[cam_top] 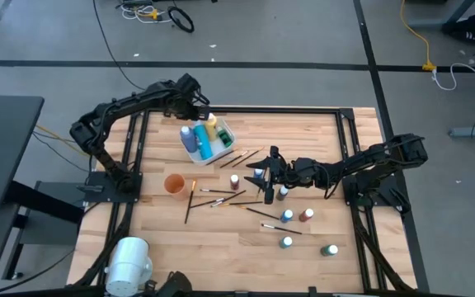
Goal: Pick & Place Paint Supplies
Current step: Adjust the large paint bottles in the white bin
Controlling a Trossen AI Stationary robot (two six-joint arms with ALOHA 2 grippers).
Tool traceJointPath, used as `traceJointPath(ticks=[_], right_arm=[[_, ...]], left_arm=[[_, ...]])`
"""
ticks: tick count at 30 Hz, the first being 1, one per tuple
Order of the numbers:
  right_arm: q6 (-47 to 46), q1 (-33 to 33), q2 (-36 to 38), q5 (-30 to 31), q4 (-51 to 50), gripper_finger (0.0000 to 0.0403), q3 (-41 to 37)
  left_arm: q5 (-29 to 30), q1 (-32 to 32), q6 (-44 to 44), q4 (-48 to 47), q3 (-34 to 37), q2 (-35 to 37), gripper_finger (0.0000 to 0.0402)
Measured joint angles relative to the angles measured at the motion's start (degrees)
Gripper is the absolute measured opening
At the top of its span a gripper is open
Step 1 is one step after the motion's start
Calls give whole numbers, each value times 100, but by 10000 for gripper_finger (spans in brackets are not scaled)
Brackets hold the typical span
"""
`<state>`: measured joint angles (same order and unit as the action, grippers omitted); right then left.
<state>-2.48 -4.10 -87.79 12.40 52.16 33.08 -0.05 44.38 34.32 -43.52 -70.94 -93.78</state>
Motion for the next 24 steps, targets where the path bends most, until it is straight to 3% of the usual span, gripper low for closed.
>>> traceJointPath(ticks=[5,11,24], right_arm=[[0,0,0,0,0,205,1],[0,-1,0,1,2,205,2],[53,-1,0,15,7,205,1]], left_arm=[[-506,-2,211,-33,0,0,149],[-589,-20,298,-53,0,-2,160],[-703,-138,-738,374,0,-2,159]])
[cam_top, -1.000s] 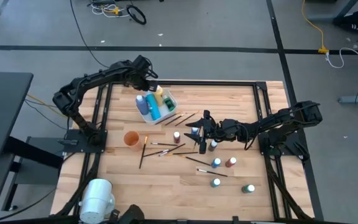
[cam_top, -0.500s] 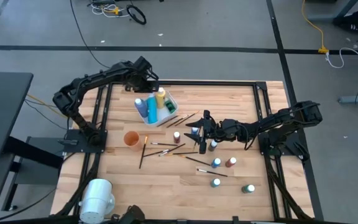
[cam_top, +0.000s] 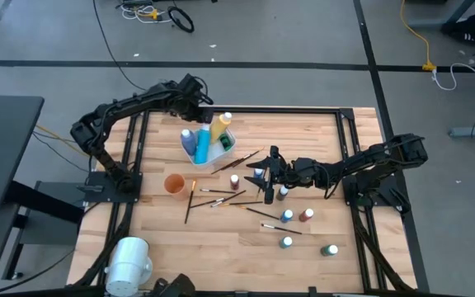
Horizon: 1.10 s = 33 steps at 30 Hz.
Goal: Pick & Place Paint Supplies
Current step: Adjust the large paint bottles in the white bin
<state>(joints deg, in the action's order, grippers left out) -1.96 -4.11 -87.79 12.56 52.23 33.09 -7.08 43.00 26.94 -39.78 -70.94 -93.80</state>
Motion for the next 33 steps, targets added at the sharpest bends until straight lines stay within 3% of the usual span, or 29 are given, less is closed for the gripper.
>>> traceJointPath(ticks=[11,19,23,33], right_arm=[[69,0,0,6,2,205,-1],[114,0,0,11,4,205,1],[114,-1,0,9,4,205,1],[131,0,0,2,2,205,0]], left_arm=[[365,-480,-1709,7,0,0,201],[613,-688,-855,-24,0,0,217],[1041,-700,-828,-65,0,-1,214],[1023,-790,-753,319,513,2,213]])
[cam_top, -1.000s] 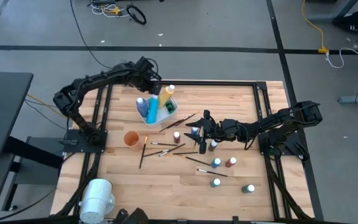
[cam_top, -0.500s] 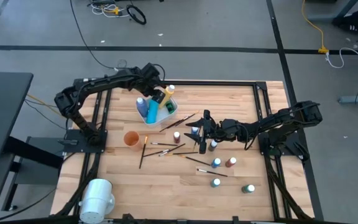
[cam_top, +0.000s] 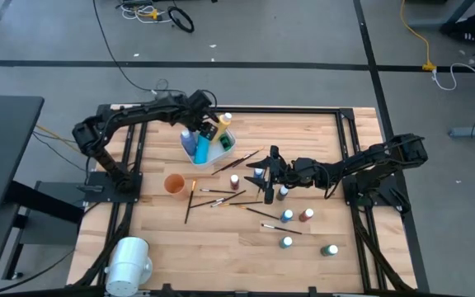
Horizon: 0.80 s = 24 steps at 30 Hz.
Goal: Pick & Place Paint Supplies
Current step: Adjust the large paint bottles in the white bin
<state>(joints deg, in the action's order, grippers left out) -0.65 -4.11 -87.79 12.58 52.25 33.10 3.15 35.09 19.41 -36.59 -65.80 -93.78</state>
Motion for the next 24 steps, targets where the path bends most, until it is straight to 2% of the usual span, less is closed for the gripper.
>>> traceJointPath(ticks=[4,12,18,24], right_arm=[[-2,-1,0,-4,1,205,-2],[-3,-1,0,-4,63,205,1],[-6,-1,0,-7,63,205,-1],[-6,2,0,-9,76,205,-2]], left_arm=[[202,-26,63,161,136,7,213],[37,-26,202,515,160,-26,213],[206,-10,14,576,125,-345,212],[227,-5,-74,711,138,-442,169]])
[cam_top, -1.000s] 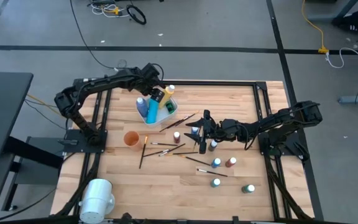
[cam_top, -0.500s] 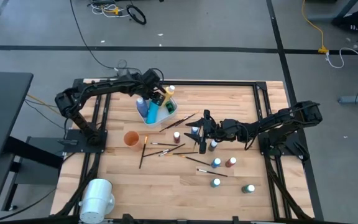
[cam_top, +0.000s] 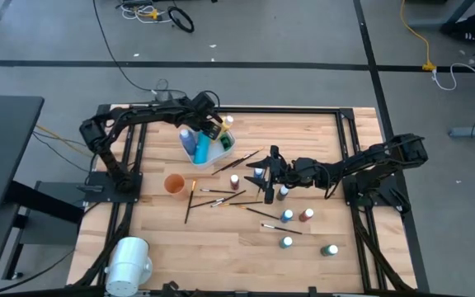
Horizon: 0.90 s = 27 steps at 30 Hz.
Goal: Pick & Place Paint Supplies
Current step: Adjust the large paint bottles in the white bin
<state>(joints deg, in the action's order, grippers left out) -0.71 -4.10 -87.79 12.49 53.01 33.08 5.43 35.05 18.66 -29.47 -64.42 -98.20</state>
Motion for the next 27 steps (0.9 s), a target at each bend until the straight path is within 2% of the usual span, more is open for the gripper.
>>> traceJointPath(ticks=[3,13,21,23,27], right_arm=[[1,-2,0,1,-8,205,0],[10,-1,0,0,-44,205,0],[24,0,0,0,-60,205,0],[24,-2,0,-2,-86,205,0],[-30,-1,0,-2,-109,205,0]], left_arm=[[-86,2,117,20,2,38,136],[-246,-80,-104,-199,-338,108,131],[-108,-463,-172,-608,-479,858,129],[217,-720,-116,-817,-477,1046,129],[1241,-1361,162,-1328,-350,1259,129]])
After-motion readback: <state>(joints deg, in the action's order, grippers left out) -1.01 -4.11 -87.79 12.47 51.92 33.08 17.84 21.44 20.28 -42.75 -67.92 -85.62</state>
